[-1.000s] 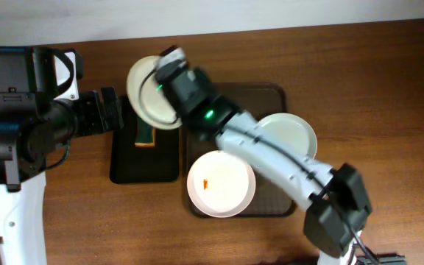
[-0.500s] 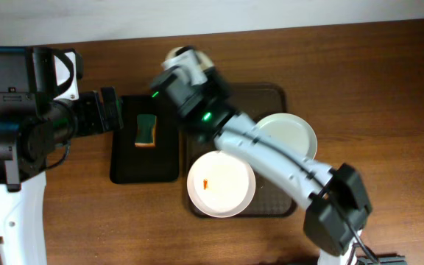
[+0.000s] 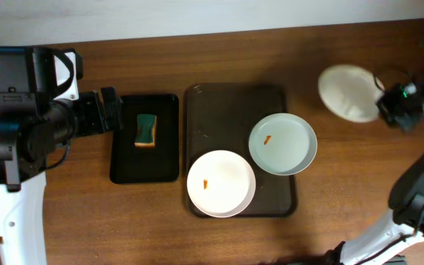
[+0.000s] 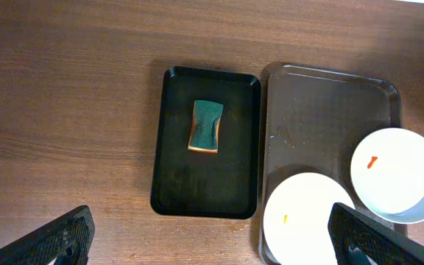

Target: Clean dirty plates on tray and stack at the side

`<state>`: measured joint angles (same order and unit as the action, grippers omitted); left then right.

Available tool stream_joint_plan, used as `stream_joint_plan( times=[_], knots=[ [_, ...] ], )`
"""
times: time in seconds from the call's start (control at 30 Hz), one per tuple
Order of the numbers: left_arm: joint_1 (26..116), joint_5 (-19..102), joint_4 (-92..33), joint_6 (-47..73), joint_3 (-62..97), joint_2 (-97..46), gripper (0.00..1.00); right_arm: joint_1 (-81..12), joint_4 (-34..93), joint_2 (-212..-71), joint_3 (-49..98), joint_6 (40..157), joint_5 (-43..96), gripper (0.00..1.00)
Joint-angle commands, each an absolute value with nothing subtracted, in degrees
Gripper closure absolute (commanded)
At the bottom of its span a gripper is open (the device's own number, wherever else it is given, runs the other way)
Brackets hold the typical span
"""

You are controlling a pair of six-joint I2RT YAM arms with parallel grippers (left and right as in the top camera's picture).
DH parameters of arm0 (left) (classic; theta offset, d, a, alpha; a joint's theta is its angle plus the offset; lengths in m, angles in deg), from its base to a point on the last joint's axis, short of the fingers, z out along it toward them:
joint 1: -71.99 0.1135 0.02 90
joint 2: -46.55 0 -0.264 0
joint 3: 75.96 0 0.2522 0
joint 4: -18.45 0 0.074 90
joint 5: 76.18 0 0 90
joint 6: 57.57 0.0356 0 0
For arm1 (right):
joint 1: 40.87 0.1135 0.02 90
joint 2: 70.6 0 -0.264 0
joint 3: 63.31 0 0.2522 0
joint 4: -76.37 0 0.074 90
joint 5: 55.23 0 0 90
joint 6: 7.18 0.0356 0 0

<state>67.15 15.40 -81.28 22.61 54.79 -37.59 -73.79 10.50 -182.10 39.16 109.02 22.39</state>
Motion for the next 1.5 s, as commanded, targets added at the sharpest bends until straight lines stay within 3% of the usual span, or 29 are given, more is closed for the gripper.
stream_joint_plan(
  times=[0.0,0.1,0.17,0.3,0.43,0.63,0.7,0.77,1.0,1.33,1.37,1.43,1.47],
  knots=[
    [67.13,15.99,-81.13,23.31,54.73,-37.68,0.00,-79.19,12.33,-183.59,31.27,109.48,20.42,0.96],
    [67.13,15.99,-81.13,23.31,54.73,-37.68,0.00,-80.31,11.63,-183.59,29.08,109.06,26.85,0.94],
    [67.13,15.99,-81.13,23.31,54.73,-37.68,0.00,-80.15,12.09,-182.54,29.13,107.91,27.46,0.73],
    [67.13,15.99,-81.13,23.31,54.73,-37.68,0.00,-76.70,12.70,-174.76,29.15,99.75,22.98,0.59],
    [67.13,15.99,-81.13,23.31,54.73,-37.68,0.00,-63.74,9.60,-168.02,29.15,96.52,18.94,0.46],
    [67.13,15.99,-81.13,23.31,54.73,-37.68,0.00,-48.22,7.30,-172.90,21.37,97.00,31.79,0.48],
    [67.13,15.99,-81.13,23.31,54.73,-37.68,0.00,-46.71,9.03,-173.31,17.98,100.15,36.79,0.58],
    [67.13,15.99,-81.13,23.31,54.73,-37.68,0.00,-46.71,9.51,-173.31,16.49,101.33,36.20,0.73],
    [67.13,15.99,-81.13,23.31,54.73,-37.68,0.00,-45.40,17.07,-173.18,17.52,97.13,32.86,0.96],
    [67.13,15.99,-81.13,23.31,54.73,-37.68,0.00,-32.53,35.24,-174.58,19.79,91.18,34.43,0.96],
    [67.13,15.99,-81.13,23.31,54.73,-37.68,0.00,-32.18,36.18,-175.19,19.79,91.18,34.41,0.92],
    [67.13,15.99,-81.13,23.31,54.73,-37.68,0.00,-31.54,38.14,-176.85,19.79,90.49,34.39,0.59],
    [67.13,15.99,-81.13,23.31,54.73,-37.68,0.00,-31.59,38.17,-176.81,19.82,90.49,34.43,0.53]
  ],
)
